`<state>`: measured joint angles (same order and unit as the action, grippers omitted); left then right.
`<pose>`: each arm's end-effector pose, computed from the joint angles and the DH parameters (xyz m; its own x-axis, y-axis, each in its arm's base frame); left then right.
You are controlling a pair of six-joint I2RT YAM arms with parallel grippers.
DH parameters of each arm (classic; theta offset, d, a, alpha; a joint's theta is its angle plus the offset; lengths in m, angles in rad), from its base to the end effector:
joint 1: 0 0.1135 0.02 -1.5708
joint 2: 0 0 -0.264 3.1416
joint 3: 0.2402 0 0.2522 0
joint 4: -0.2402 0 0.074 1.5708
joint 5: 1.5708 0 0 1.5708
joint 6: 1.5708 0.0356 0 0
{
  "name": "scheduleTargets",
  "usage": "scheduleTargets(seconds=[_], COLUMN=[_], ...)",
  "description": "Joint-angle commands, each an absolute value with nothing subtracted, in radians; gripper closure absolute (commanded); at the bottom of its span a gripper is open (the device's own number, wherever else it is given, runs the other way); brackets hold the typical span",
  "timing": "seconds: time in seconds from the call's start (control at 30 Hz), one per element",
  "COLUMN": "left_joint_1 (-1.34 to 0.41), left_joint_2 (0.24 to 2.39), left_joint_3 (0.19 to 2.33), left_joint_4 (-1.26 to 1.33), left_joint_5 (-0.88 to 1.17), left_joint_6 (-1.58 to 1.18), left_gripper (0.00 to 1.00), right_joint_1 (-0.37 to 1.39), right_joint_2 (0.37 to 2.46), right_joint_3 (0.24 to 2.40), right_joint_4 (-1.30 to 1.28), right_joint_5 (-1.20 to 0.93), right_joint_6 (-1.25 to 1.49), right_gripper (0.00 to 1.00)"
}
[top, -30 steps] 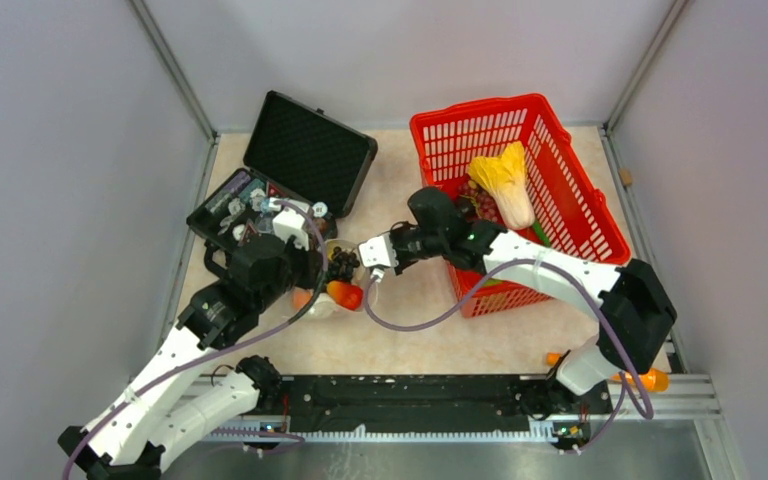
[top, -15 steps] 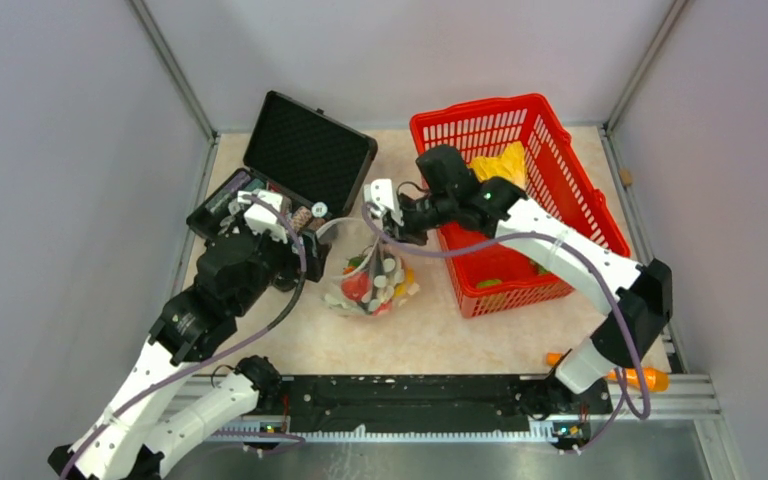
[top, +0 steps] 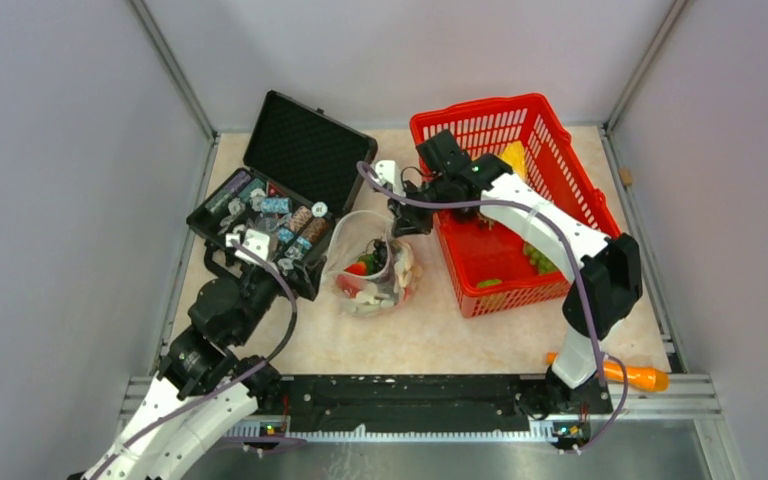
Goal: Place the food in the zip-top bag and seal the zipper
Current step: Adjust the zipper food storage bag at the center of the board.
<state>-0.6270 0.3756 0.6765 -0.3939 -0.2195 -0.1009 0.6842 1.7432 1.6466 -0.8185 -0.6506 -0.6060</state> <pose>0.0846 -0.0517 0.3301 -0.1148 -0.0382 -0.9927 0.3875 0.9184 -0.0802 0.2787 0.2552 0.3286 -0.0554 -0.6300 -0.7746 -0.9984 0.0296 0.0473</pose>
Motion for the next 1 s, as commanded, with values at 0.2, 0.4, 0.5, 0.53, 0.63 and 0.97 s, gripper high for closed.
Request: scheduleTargets(seconds=[0.2, 0.4, 0.5, 0.53, 0.63, 0.97], left_joint_1=[-0.622, -0.623, -0.623, -0.622, -0.622, -0.623], left_joint_2=[0.314, 0.337, 0.354, 0.348, 0.276, 0.045], left_joint_3=[0.57, 0.52, 0.511, 0.507, 0.445, 0.259], left_joint_4=[-0.167, -0.121, -0.107, -0.103, -0.03, 0.159], left_joint_5=[0.085, 0.163, -0.063, -0.123, -0.195, -0.293], left_joint_6=[0.019, 0.065, 0.016, 0.005, -0.034, -0.029], left_gripper=[0.01, 0.01, 0.01, 0.01, 0.01, 0.01], right_joint_1=[0.61, 0.589, 0.575, 0.569, 0.555, 0.546], right_joint_2=[1.791, 1.819, 1.824, 1.821, 1.816, 1.824], right_joint_3=[1.752, 1.753, 1.746, 1.74, 1.731, 1.732], right_joint_4=[-0.782, -0.76, -0.75, -0.744, -0.726, -0.724], right_joint_5=[-0.677, -0.642, -0.627, -0.625, -0.621, -0.63], right_joint_6=[-0.56, -0.523, -0.508, -0.501, -0.486, -0.483], right_gripper=[1.0, 1.0, 1.0, 1.0, 1.0, 1.0])
